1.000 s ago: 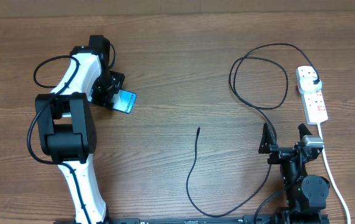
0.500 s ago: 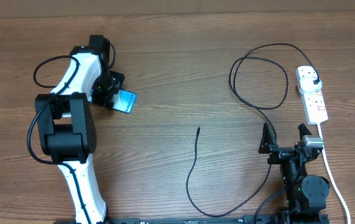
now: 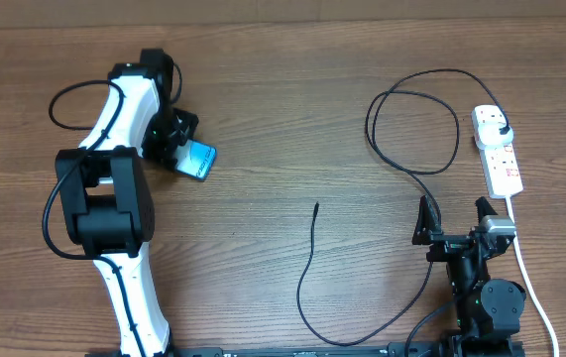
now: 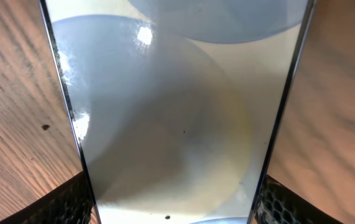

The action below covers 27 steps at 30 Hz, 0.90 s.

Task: Plug charger to phone and switch on socket
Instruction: 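Lift the phone with the left gripper and tilt it upright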

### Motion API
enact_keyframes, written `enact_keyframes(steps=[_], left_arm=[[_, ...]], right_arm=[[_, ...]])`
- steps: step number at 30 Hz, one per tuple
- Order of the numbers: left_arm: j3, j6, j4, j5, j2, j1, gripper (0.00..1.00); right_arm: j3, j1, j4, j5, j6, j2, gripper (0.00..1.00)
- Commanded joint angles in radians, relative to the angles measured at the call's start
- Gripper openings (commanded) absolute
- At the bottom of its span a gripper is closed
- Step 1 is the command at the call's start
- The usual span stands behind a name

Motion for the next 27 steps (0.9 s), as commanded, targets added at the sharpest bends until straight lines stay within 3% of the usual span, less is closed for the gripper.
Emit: enact_keyframes(steps=[1, 7, 17, 21, 27], left_arm=[[0.103, 0.063, -0.023, 0.042, -0.01, 0.005, 0.04], [0.206, 0.134, -0.044, 0.214, -0.012, 0.005, 0.04], [0.259, 0.143, -0.085, 0.737, -0.012, 0.005, 0.04], [0.259, 0.206, -0.099, 0.919, -0.013, 0.005, 0.04], [0.259, 0.223, -0.186, 1.052, -0.012, 0.005, 0.04]], right_arm=[[-0.006, 0.004, 0.006, 0.006, -0.003, -0.002, 1.0], [-0.006, 0.004, 0.006, 0.006, -0.004, -0.002, 1.0], [-0.006, 0.004, 0.006, 0.006, -0.003, -0.002, 1.0], [-0.006, 0.004, 0.006, 0.006, -0.003, -0.002, 1.0], [-0.006, 0.004, 0.006, 0.006, -0.003, -0.002, 1.0]])
